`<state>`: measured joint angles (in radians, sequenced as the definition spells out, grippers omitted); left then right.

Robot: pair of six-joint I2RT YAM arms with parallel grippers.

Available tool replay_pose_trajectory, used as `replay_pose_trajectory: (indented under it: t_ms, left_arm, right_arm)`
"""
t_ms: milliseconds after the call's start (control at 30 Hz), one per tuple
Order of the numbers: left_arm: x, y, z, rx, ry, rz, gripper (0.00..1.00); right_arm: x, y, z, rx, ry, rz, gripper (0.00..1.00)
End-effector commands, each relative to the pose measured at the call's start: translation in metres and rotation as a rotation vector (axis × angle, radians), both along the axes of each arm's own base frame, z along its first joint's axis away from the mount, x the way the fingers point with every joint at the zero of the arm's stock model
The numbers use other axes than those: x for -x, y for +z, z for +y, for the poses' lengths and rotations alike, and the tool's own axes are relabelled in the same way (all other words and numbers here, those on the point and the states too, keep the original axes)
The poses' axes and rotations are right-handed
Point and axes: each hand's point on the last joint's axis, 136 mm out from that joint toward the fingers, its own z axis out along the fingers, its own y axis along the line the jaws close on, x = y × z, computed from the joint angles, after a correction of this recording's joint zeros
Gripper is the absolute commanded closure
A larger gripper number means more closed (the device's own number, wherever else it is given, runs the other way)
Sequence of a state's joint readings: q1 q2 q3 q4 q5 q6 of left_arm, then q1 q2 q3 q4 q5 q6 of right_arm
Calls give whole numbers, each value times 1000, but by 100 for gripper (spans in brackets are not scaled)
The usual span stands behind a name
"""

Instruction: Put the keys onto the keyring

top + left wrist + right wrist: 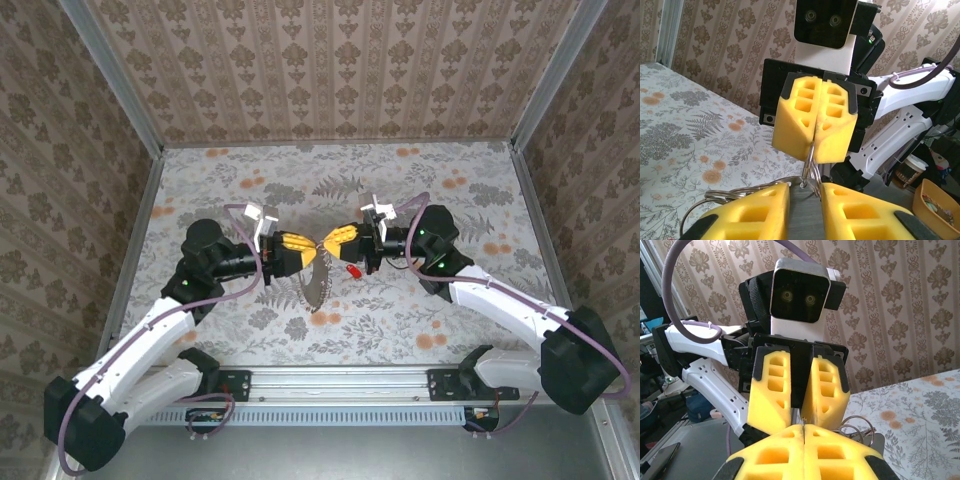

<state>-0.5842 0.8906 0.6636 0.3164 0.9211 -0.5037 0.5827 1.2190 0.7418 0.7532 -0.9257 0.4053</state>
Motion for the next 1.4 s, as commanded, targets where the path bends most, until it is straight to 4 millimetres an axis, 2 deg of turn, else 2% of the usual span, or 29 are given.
replay_pose_trajectory:
  t_ms: [0,133,367,533,867,1200,1367]
  left_arm:
    - [6,24,-2,40,-29,-89,80]
    - [9,27,-7,43,-52,-98,86]
    - [10,23,-12,29,-64,-101,88]
    - [10,25,-14,33,-67,-109,100]
    - [12,24,0,7,-9,-124,94]
    - [11,24,-1,2,-14,-125,97]
    - [15,10,-7,-70,-27,-127,100]
  right_arm:
    - [15,15,-5,-35,40,-51,100]
    - [15,13,-4,-27,45,-45,100]
    - [17,12,-2,-23,56,-43,100]
    - [20,10,-2,-13,63,-40,100]
    - [22,13,-6,-7,34,-51,100]
    - [20,12,-7,-7,17,-43,100]
    - [13,13,-8,-8,-19,-31,100]
